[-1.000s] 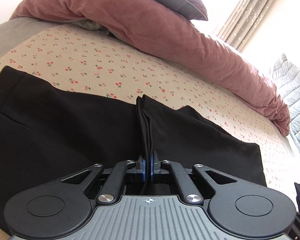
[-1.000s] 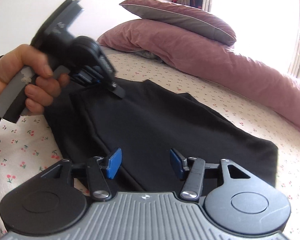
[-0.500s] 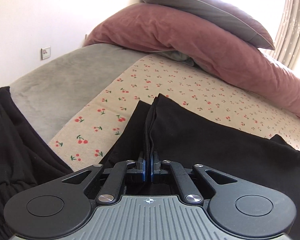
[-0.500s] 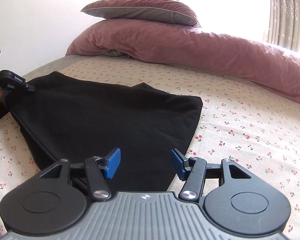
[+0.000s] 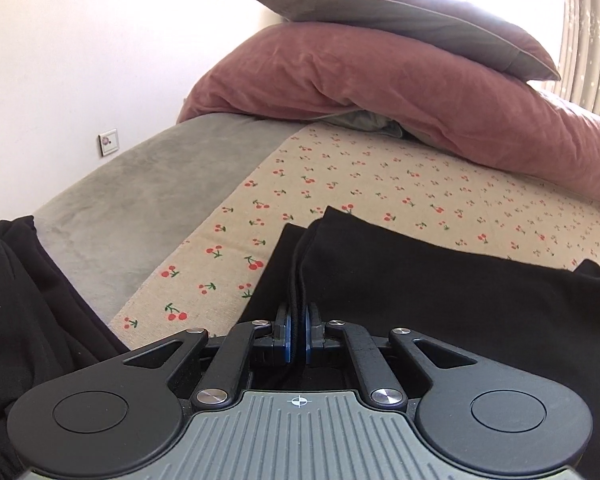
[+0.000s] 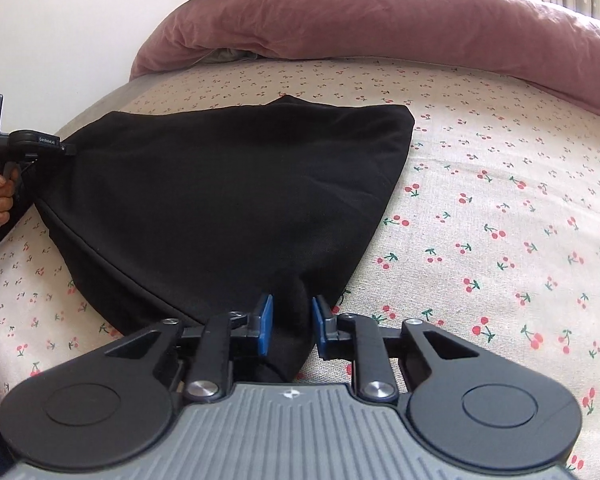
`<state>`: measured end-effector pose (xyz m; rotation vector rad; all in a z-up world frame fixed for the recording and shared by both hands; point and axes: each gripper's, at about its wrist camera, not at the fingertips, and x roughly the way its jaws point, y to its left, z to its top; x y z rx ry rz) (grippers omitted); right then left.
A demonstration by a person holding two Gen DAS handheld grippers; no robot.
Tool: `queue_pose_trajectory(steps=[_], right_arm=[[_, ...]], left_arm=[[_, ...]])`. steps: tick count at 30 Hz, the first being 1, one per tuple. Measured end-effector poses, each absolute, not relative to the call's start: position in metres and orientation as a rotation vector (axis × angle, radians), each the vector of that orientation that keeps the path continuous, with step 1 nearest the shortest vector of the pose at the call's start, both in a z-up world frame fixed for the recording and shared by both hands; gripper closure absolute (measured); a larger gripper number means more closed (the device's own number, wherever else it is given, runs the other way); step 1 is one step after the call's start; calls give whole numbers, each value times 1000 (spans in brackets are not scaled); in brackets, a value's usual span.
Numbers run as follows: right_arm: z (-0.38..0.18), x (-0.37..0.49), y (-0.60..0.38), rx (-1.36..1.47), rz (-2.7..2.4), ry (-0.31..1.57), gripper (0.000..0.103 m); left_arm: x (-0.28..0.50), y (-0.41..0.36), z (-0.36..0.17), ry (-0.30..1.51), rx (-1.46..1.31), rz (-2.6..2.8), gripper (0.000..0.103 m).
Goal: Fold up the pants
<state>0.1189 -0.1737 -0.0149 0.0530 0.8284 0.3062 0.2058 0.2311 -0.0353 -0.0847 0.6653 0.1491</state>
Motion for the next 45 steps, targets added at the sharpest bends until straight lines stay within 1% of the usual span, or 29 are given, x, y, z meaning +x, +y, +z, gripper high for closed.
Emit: queue_pose_trajectory(steps=[2,3,4,6,8,9,11,15,18,21,26,28,31,36,38,40,45], right_arm=[[-1,112,-177,68,333,761,103],[0,111,-176,67,343,759,103],[-2,113,-174,57,355,782,103],[-20,117,-161,-50,376,903,103],[-26,112,-155,-138,369,911,103],[-23,111,-156,-133,365,919,103],[-16,108,-160,-128,371,909,103],[-8,101,-158,-136,382,839,103],[-16,105,-149,-147,409,873,103],[-22,106,-144,-195,408,909,103],[-21,102,-154,-197,446,923,103],[-22,103,-157,-182,454,925,103],[-24,103,-155,-189,454,919,103],[-26,106,-165,-143,487,918,103],[-25,104,-165,-148,493,914,103],[-25,103,-164,-161,497,909,103],[-25,105,-169,-129,512,914,103]], left_arm=[[205,232,-33,649,-86,169,98],[205,229,-34,655,-65,171,98],[207,225,-37,671,-39,165,97],[210,220,-43,699,0,166,89],[209,224,-44,711,-21,171,87],[208,227,-42,706,-47,173,87],[203,232,-33,682,-88,208,87],[185,220,-5,573,-23,291,87],[179,201,7,558,-86,161,84],[183,160,2,618,-91,-27,83],[180,52,-21,680,104,-310,83],[182,19,-21,696,106,-408,83],[199,-27,-18,746,41,-531,83],[236,-127,-32,843,149,-618,83],[255,-154,-43,899,150,-621,83],[269,-176,-56,916,194,-593,83],[291,-194,-61,932,172,-571,83]])
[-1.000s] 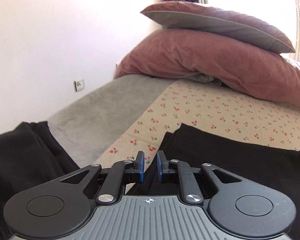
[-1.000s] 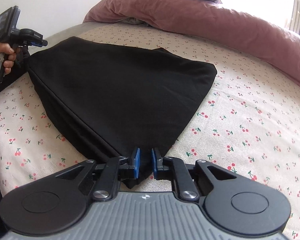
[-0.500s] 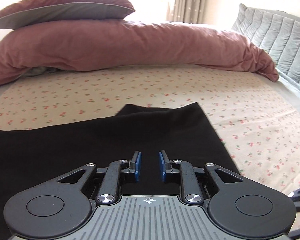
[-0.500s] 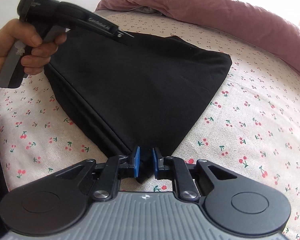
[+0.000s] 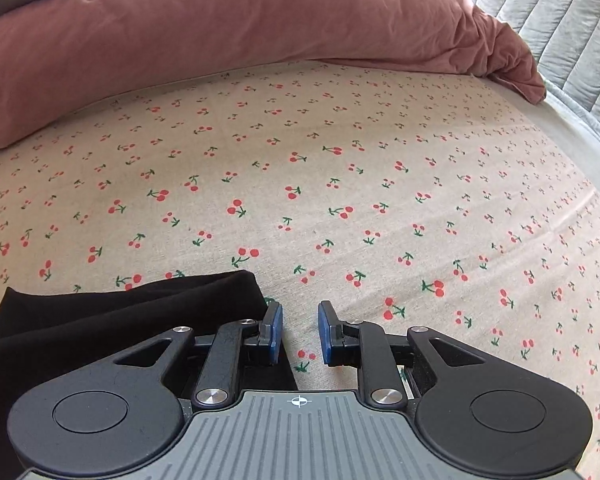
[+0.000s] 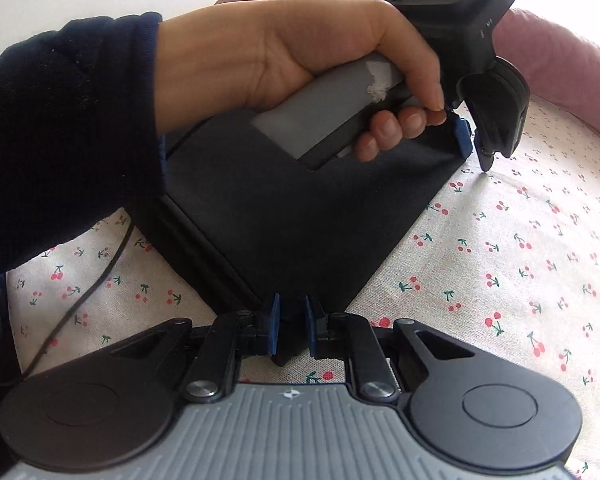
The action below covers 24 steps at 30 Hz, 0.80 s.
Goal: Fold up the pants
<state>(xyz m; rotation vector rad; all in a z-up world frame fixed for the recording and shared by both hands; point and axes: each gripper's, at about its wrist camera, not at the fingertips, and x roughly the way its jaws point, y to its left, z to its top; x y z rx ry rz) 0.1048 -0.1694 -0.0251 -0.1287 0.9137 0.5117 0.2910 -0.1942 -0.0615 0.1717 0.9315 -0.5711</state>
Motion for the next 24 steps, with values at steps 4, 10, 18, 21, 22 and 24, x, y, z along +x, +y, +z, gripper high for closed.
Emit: queue_pose_trajectory(steps=[4,10,18,21,22,24], right_arm=[[-23,106,-181,-103,512,912,103],[-12,108,-199,-10,486,837,82],[-30,114,-169,-50,559,910,79],[-33,118,-173,-50,557,914,78],[-34,119,-176,-31,557,920,78],[-35,120,-175,-47,563,916,78]], left_arm=[[299,-195,-57,936,147,-559,84],[284,-151,-18,798,23,-583,84],[291,-142,-61,932,12,-578,84],[300,-140,-65,933,-35,-574,84],[301,-142,-64,928,-31,-572,84],[302,-147,-63,922,-6,-565,84]])
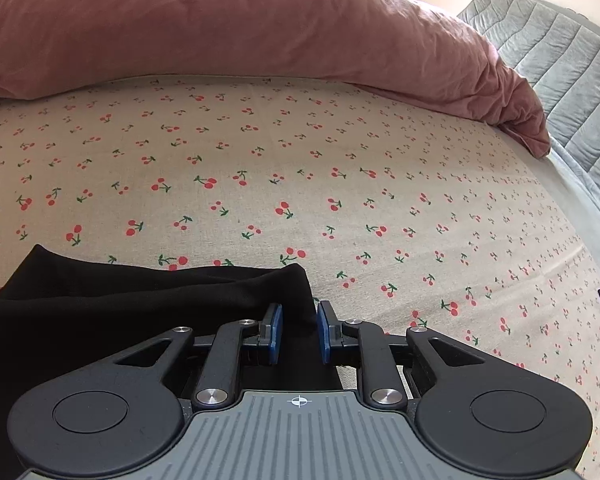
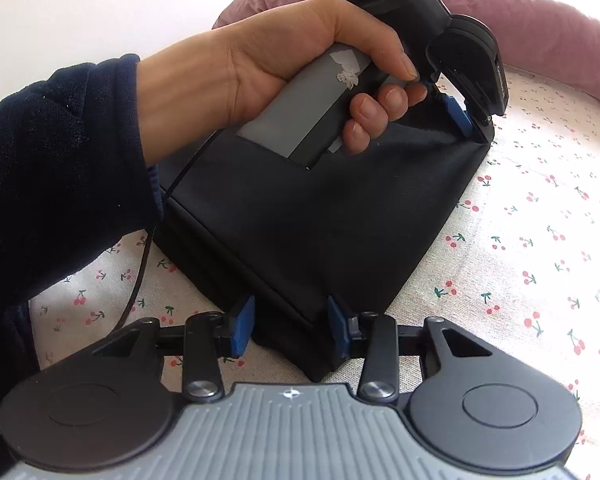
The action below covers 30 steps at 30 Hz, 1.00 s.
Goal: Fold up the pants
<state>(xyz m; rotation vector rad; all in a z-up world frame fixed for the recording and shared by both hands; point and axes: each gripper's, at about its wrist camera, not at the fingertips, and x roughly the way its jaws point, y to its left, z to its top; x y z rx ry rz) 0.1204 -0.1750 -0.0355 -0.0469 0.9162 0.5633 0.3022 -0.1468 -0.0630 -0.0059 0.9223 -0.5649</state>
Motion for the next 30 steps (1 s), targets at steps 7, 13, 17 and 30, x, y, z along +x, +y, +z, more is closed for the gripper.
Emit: queue_pose_trajectory(steps=[7,13,17,30], right_arm=[[-38,116,-159,-84,556,914,78],[-38,111,-165,-115,585,917,78],[-36,99,-170,-171,635,917,75],[-32,110,-180,-83,596,862,74]], left_arm=[[308,-146,-65,909,-39,-556,84],[297,-134,-49,896,-51,-526,84],[275,-116,-42,881,-59,-476,79],[209,-65,-20,820,-123,-434,52]])
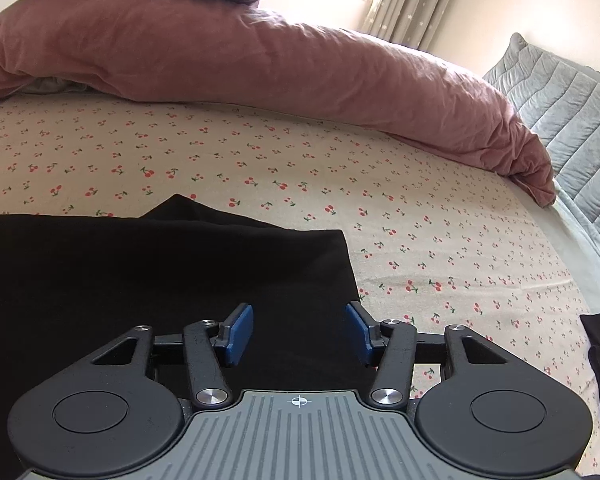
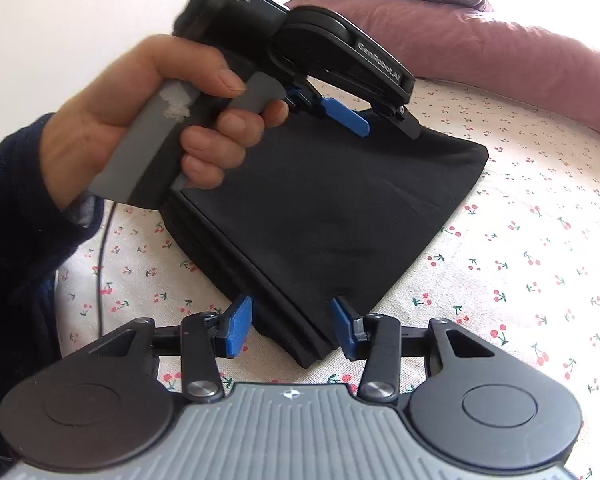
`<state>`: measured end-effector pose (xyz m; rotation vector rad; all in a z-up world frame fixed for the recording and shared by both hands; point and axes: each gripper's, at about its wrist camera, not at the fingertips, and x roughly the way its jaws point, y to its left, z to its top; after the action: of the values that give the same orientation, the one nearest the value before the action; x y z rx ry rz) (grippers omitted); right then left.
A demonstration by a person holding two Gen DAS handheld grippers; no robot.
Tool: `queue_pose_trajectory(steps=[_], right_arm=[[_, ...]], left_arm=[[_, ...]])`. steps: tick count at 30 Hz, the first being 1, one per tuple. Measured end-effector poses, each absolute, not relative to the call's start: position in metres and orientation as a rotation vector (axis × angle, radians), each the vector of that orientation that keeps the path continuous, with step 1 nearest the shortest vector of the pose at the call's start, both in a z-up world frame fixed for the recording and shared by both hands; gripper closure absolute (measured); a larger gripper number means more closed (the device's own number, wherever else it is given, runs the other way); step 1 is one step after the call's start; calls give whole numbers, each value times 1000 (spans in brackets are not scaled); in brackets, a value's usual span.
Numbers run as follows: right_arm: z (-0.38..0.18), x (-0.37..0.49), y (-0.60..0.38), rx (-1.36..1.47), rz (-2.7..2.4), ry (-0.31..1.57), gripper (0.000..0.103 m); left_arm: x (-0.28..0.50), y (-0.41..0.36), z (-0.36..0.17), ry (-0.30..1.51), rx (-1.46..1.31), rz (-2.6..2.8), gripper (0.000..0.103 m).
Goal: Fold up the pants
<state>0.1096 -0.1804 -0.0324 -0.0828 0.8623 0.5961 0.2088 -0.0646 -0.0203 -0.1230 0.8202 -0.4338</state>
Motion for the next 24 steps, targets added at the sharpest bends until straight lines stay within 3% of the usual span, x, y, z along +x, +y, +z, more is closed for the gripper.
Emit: queue_pose_trajectory(steps=[3,5,9,15,24], right_arm=[[-39,117,-175,-104,573,915,73],[-47,116,-170,-155,554,947,64],[-41,110,-171,-172,530,896,64],[-18,126,-231,225,375,786,61],[-65,146,-250,671,280,936,64]], left_arm=[[200,-59,-31,795,-60,-403,52],[203,-55,-44,820,-22,-369,52],[208,-33,-64,861,-44,-351,51],[190,-18,-38,807,14,-294,51],[173,-12,-32,825,-1,-345,51]])
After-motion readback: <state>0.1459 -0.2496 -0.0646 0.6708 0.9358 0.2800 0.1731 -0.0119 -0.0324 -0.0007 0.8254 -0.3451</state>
